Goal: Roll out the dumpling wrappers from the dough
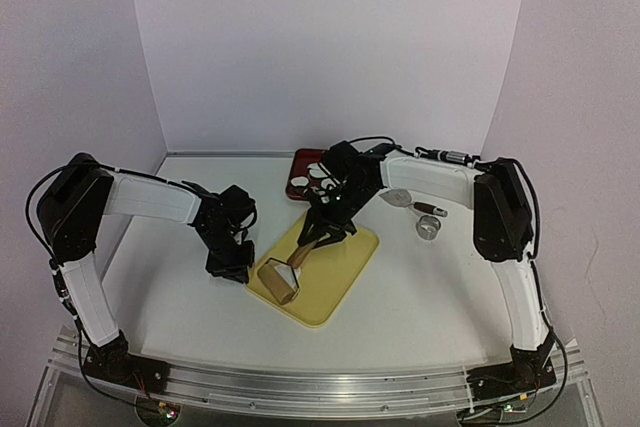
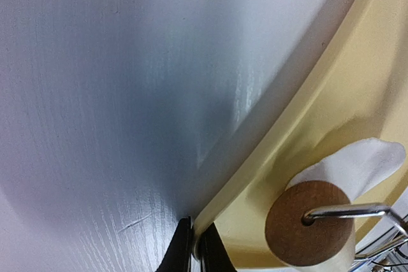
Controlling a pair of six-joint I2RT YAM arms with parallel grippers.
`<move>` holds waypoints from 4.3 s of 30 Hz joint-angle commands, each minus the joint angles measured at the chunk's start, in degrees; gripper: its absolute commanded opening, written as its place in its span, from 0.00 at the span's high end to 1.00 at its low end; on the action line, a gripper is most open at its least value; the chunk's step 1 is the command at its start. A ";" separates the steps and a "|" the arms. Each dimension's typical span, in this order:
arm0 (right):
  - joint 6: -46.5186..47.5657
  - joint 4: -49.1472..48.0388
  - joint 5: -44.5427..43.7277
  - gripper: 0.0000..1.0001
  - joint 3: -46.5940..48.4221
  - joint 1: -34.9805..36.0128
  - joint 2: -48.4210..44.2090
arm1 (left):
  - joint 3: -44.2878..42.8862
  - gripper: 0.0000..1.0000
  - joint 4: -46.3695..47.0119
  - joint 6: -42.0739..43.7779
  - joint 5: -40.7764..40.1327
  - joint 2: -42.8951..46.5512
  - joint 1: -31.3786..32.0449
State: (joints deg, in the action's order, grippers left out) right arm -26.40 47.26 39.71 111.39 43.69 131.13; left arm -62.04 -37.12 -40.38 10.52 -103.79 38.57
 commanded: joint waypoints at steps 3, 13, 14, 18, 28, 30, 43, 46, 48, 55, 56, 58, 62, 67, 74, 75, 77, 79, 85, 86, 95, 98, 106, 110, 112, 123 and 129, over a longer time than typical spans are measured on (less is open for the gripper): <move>2.75 17.10 -27.98 1.00 -8.29 -2.49 7.84 | -0.69 1.00 2.41 -2.27 -3.41 4.44 -1.42; 4.33 16.91 -28.73 1.00 -10.31 -5.55 6.34 | -0.12 1.00 2.23 -2.39 -3.69 5.16 -1.39; 4.32 16.96 -28.46 1.00 -9.83 -4.80 6.80 | -0.16 1.00 2.29 -2.43 -3.59 5.07 -1.39; 3.76 16.97 -26.81 1.00 -7.57 -1.30 8.95 | -0.55 1.00 2.35 -2.39 -3.42 4.66 -1.39; 3.50 18.22 -27.67 1.00 -1.89 0.21 11.73 | -0.84 1.00 2.18 -2.36 -3.61 4.62 -1.39; 3.37 18.61 -27.98 1.00 -1.48 -1.13 11.71 | -0.90 1.00 2.00 -2.37 -3.77 4.59 -1.39; 5.22 18.81 -28.68 1.00 -3.36 -6.80 10.13 | -1.78 1.00 1.75 -1.80 -3.86 3.74 -1.39; 5.31 18.94 -28.02 1.00 -2.42 -5.03 11.23 | -1.99 1.00 1.87 -1.72 -3.76 3.42 -1.39; 5.28 19.07 -27.37 1.00 -1.67 -3.53 12.24 | -2.15 1.00 1.94 -1.67 -3.76 3.28 -1.39; 4.47 19.94 -25.83 1.00 2.87 1.04 15.70 | -2.53 1.00 1.87 -1.66 -3.75 2.97 -1.40; 4.44 20.10 -26.31 1.00 3.46 1.06 15.91 | -2.58 1.00 1.80 -1.67 -3.74 2.92 -1.40; 4.25 20.64 -27.22 1.00 4.94 0.66 16.35 | -2.67 1.00 1.66 -1.69 -3.82 2.92 -1.39; 3.70 20.90 -27.81 1.00 5.69 -2.01 16.27 | -2.73 1.00 1.28 -1.68 -4.20 3.28 -1.38; 4.48 20.97 -29.61 1.00 3.91 -6.84 14.45 | -2.47 1.00 1.01 -1.66 -4.43 3.59 -1.47; 5.03 20.90 -30.42 1.00 2.28 -8.79 13.83 | -2.77 1.00 1.00 -1.44 -4.51 3.56 -1.76; 4.98 20.85 -30.19 1.00 2.34 -8.79 13.95 | -2.84 1.00 1.00 -1.42 -4.47 3.50 -1.80; 4.93 20.84 -29.68 1.00 2.53 -8.79 14.17 | -2.91 1.00 1.00 -1.39 -4.46 3.42 -1.83; 5.08 20.84 -29.09 1.00 2.98 -8.67 14.45 | -2.98 1.00 0.99 -1.31 -4.35 3.32 -1.83; 5.13 21.10 -27.76 1.00 6.16 -6.48 16.52 | -3.83 1.00 1.09 -0.80 -3.87 2.31 -1.83; 5.03 21.30 -27.44 1.00 6.91 -5.82 17.03 | -4.08 1.00 1.05 -0.70 -3.79 2.06 -1.83; 4.64 22.59 -25.88 1.00 11.12 -0.42 21.04 | -4.76 1.00 1.26 -0.22 -3.15 1.21 -1.83; 4.74 23.18 -25.80 1.00 12.39 0.15 21.91 | -4.76 1.00 1.26 -0.02 -3.06 1.13 -1.83; 4.20 23.71 -28.55 1.00 13.39 0.11 21.72 | -4.64 1.00 1.23 0.27 -3.27 1.21 -1.86; 3.30 23.69 -31.83 1.00 11.80 -2.13 19.49 | -4.46 1.00 1.18 0.32 -3.55 1.62 -1.98; 3.03 23.73 -33.80 1.00 10.66 -4.09 18.11 | -4.12 1.00 1.24 0.30 -3.67 1.88 -2.15; 3.81 23.60 -38.64 1.00 7.17 -9.20 16.92 | -2.93 1.00 1.78 0.35 -3.60 3.81 -3.92; 3.74 23.45 -39.07 1.00 6.72 -10.39 16.47 | -3.01 1.00 1.69 0.94 -3.59 4.17 -4.53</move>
State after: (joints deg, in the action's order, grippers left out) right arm -23.80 63.08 40.80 124.31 33.24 138.45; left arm -62.54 -37.38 -38.05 10.44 -103.86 36.26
